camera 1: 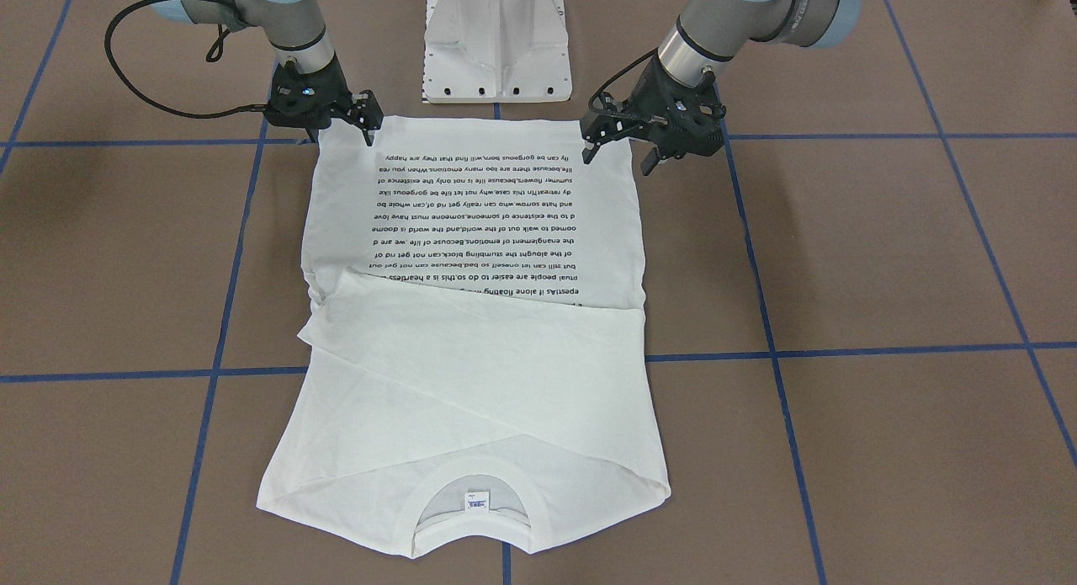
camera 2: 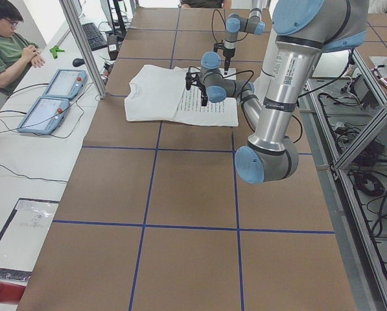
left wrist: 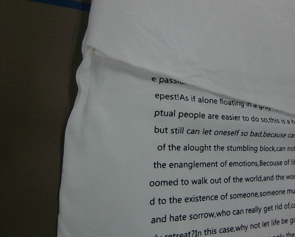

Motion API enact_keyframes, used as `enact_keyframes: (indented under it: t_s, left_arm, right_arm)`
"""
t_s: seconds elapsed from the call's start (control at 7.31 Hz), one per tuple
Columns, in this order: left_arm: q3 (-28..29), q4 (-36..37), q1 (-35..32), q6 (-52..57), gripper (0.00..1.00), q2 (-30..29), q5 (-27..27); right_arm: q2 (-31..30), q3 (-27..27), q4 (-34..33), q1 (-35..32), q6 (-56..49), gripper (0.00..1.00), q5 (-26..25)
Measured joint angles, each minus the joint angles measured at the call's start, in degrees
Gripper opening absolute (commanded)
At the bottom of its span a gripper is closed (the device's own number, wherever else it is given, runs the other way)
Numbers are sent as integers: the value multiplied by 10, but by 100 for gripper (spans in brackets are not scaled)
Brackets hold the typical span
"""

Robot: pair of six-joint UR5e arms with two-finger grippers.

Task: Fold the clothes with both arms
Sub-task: 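Grasp the two bottom hem corners with both grippers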

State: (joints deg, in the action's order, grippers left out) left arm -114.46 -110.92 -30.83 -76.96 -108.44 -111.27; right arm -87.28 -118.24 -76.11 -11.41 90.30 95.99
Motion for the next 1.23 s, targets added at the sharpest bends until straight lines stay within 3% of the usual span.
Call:
enact_keyframes:
  t_s: [0.41,1.23]
  left_arm:
    - [0,0,0,0,100,-3,0]
    - [-3,-2,-4,1,100,-1,-1]
  right_arm:
    - [-19,-3,-1,1,13,96,15]
    - [-20,-3,0,6,28,74,56]
